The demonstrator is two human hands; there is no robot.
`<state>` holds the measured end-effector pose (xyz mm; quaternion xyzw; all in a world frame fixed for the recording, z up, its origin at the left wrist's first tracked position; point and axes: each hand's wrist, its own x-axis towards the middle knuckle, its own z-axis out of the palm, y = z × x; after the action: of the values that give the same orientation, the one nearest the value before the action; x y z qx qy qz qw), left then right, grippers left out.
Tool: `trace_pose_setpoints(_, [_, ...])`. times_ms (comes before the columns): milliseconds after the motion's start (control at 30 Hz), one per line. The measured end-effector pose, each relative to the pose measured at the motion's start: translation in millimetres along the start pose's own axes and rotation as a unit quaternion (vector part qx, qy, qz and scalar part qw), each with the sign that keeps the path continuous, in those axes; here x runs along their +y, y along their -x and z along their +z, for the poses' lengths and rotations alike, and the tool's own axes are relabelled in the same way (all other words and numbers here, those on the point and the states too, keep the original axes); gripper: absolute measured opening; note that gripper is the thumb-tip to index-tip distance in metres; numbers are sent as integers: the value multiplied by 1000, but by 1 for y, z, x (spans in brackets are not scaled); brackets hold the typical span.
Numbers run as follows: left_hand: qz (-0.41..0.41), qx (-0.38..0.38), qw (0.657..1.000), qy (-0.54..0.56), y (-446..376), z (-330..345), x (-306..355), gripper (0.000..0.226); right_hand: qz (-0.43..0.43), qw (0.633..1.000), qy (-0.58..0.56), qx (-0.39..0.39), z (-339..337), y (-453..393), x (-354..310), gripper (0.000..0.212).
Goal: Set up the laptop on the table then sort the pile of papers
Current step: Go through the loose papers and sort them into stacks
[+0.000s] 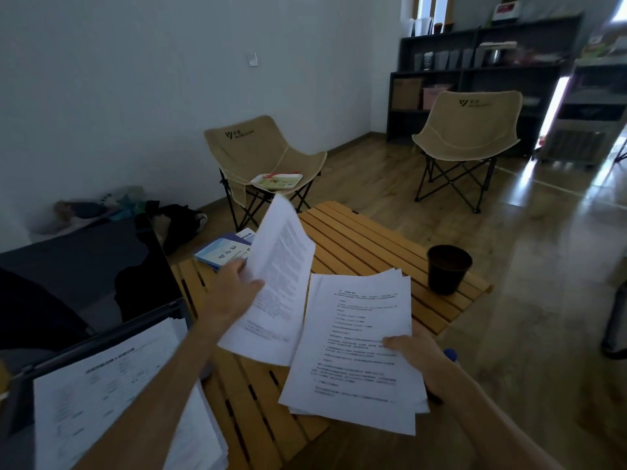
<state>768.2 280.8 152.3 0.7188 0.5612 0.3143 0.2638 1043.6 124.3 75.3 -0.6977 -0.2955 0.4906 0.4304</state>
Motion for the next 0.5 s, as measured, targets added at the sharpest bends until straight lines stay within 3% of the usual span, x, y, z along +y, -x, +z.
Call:
trace_pose_setpoints(67, [19,-26,993,112,-7,-26,12,30,-2,1000,-3,-3,0,0,-1,28])
trace_pose_setpoints(167, [-86,-81,944,309,-4,-30,7,43,-10,1000,-7,-5,2,2,-2,30])
trace_pose_setpoints(267, [-158,-150,938,270,16,9,-11,57,-25,1000,-4,3,4,1,2,32])
trace_pose_setpoints(367, [-147,-173,968,110,44,62,-23,57,-18,999,-24,28,7,5,-2,19])
trace_pose_setpoints(433, [-136,-163,975,64,56,88,-23,60,7,996,-77,38,5,5,-8,41])
trace_pose_setpoints(500, [-120,-150,981,35,63,104,-15,59,15,995,-98,9,3,6,-11,44])
